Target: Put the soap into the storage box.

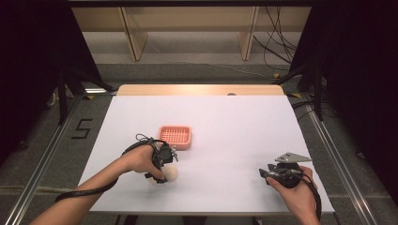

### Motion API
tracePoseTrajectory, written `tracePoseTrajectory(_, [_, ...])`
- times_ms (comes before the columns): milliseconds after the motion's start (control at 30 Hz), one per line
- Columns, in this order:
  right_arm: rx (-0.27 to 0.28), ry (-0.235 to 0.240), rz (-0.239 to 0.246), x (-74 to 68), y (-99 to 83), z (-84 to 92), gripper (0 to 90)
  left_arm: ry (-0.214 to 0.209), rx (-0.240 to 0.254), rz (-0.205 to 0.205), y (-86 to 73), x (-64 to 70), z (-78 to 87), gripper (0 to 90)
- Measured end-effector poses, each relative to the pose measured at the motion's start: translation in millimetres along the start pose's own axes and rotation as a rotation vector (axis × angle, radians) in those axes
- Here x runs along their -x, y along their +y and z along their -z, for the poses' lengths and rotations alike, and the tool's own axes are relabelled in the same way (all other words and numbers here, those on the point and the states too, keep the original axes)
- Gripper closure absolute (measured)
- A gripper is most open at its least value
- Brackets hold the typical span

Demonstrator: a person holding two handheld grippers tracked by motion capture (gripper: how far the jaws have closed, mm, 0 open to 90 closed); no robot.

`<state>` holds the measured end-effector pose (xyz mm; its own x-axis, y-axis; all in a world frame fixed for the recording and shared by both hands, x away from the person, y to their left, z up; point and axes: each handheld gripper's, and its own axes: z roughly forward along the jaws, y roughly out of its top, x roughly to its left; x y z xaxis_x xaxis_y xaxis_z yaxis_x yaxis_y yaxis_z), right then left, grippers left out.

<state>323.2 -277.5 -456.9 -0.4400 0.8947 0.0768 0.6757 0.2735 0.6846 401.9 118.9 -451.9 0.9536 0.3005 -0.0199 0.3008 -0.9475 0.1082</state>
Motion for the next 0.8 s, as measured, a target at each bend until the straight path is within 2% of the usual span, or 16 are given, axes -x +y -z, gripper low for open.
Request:
tracePoseTrajectory(67, [-0.009,0.005,0.002,0.1,0.0,0.0,57.0,0.008,-0.004,-0.008,0.4,-0.3,-1.7,39.0])
tracePoseTrajectory(133, [0.003,0.012,0.045,3.3,0.3,-1.5,56.9,-0.002,-0.013,-0.002,0.4,0.2,-3.4,39.2])
tracePoseTrajectory(167, [0.002,0.012,0.044,3.1,0.4,-1.3,56.8,-0.002,-0.018,0.0,0.3,0.1,-4.4,39.4])
tracePoseTrajectory(200, [-0.026,0.004,0.001,0.1,0.4,0.9,56.8,0.0,-0.021,-0.002,0.3,-0.3,-4.9,40.1])
tracePoseTrajectory(233, [-0.022,-0.004,0.007,0.2,0.4,1.3,56.7,0.01,-0.024,-0.018,0.5,-1.6,-5.2,40.7])
tracePoseTrajectory(267, [-0.015,-0.003,0.018,1.0,0.3,0.9,56.6,0.006,-0.025,-0.006,0.0,-0.9,-6.0,41.6])
tracePoseTrajectory(300, [-0.016,-0.003,0.015,0.9,0.1,0.9,56.6,0.0,-0.031,0.001,-0.4,-0.4,-6.5,42.5])
tracePoseTrajectory(333, [-0.029,0.0,-0.005,-0.3,0.0,1.5,56.6,0.007,-0.028,-0.008,-0.6,-1.2,-7.0,43.4])
tracePoseTrajectory(500, [-0.032,0.004,-0.004,-0.6,-0.1,1.0,56.3,0.002,-0.016,-0.006,-1.5,-1.2,-7.5,46.0])
tracePoseTrajectory(567, [-0.006,-0.001,0.052,2.8,-0.2,-0.6,56.2,0.007,-0.009,-0.008,-2.0,-1.3,-7.5,46.4])
tracePoseTrajectory(600, [-0.006,-0.001,0.052,2.8,-0.2,-0.6,56.2,0.008,-0.006,-0.004,-2.2,-1.1,-7.6,46.4])
tracePoseTrajectory(633, [-0.023,0.003,0.003,-0.4,0.3,0.8,56.2,0.008,-0.003,0.0,-2.6,-1.0,-7.5,46.5])
tracePoseTrajectory(700, [-0.021,-0.004,0.006,0.0,0.5,1.6,56.1,0.007,-0.002,0.004,-3.1,-1.0,-7.0,46.7])
tracePoseTrajectory(733, [-0.009,-0.002,0.019,1.3,0.2,0.5,56.1,0.007,0.0,-0.001,-3.3,-1.0,-7.0,46.8])
tracePoseTrajectory(767, [-0.034,0.0,0.007,0.7,-0.4,1.0,56.0,0.011,0.007,-0.027,-3.5,0.3,-7.1,47.0])
tracePoseTrajectory(800, [-0.034,0.0,0.007,0.7,-0.4,1.0,56.0,0.011,0.003,-0.049,-3.9,0.9,-6.7,47.0])
